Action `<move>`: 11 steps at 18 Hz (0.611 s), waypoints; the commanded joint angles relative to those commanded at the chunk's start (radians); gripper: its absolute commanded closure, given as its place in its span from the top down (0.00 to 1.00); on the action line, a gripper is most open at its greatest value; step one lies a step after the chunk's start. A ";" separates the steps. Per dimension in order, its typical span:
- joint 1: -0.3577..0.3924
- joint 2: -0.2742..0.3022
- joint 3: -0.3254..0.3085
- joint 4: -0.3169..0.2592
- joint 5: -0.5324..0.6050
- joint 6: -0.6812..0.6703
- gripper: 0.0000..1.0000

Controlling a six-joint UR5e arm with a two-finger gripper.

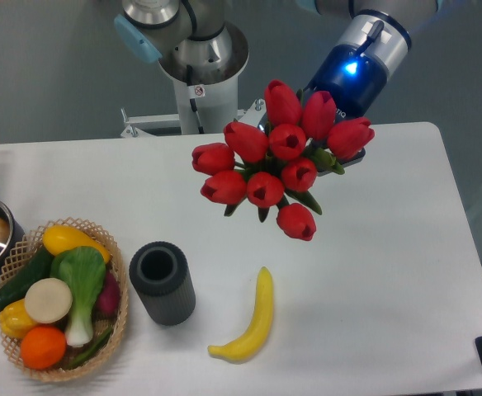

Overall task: Insert the flowers into the vase
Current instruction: 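Carry the red tulip bunch with the gripper over the black vase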

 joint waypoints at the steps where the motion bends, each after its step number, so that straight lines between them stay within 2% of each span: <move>1: -0.002 0.000 -0.002 0.003 0.000 0.000 0.18; 7: -0.003 0.000 -0.008 0.028 0.002 0.002 0.18; 11: -0.046 -0.018 -0.008 0.063 -0.005 0.000 0.18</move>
